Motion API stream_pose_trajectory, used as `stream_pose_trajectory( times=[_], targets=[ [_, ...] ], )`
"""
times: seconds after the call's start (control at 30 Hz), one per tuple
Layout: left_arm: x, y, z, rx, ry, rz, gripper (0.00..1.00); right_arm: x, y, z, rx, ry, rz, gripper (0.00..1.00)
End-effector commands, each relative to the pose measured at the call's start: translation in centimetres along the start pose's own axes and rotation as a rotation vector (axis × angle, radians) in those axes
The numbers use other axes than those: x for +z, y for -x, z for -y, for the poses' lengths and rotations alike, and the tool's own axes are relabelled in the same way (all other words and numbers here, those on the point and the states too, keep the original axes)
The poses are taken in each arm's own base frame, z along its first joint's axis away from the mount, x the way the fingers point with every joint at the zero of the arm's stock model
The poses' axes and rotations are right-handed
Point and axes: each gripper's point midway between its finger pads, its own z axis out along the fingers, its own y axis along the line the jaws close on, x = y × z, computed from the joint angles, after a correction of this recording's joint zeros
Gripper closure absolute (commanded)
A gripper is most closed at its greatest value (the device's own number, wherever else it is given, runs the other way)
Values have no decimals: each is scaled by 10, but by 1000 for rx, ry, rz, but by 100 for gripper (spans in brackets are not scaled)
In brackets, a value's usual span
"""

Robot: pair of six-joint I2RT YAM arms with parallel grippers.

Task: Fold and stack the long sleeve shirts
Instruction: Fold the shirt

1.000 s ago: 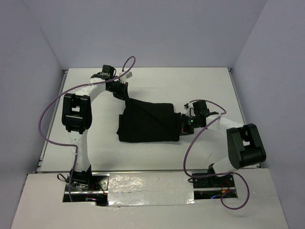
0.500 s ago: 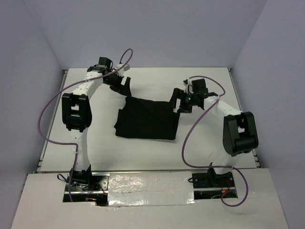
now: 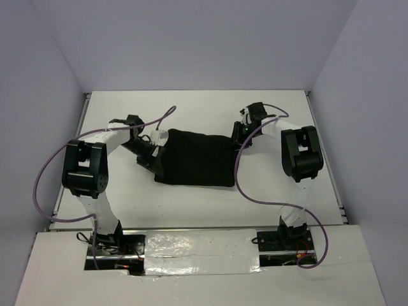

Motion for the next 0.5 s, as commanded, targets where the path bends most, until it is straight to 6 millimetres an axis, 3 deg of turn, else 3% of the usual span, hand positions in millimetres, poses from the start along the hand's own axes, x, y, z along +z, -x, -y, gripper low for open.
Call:
stream_pose_trajectory(
  times=[0.0, 0.07, 0.1, 0.17, 0.2, 0.27, 0.3, 0.47],
  targets=[
    [14, -23, 19, 34, -59, -61, 16, 1, 21, -8, -20, 28, 34, 66],
    [24, -28, 21, 40, -70, -83, 25, 3, 22, -7, -14, 28, 37, 75],
    [30, -32, 22, 39, -76, -102, 40, 5, 23, -5, -5, 23, 38, 80],
    [33, -34, 17, 38, -62, -117, 55, 4, 28, -5, -2, 24, 55, 91],
    [36, -36, 12, 33, -55, -134, 73, 3, 32, -6, 4, 30, 66, 94],
    [37, -40, 5, 40, -30, -157, 100, 3, 35, -8, 7, 36, 73, 96],
    [38, -41, 2, 42, -21, -165, 100, 1, 40, -8, 5, 36, 83, 100],
    [32, -49, -3, 82, 21, -194, 100, 1, 49, -3, 21, 15, 103, 100]
  ],
)
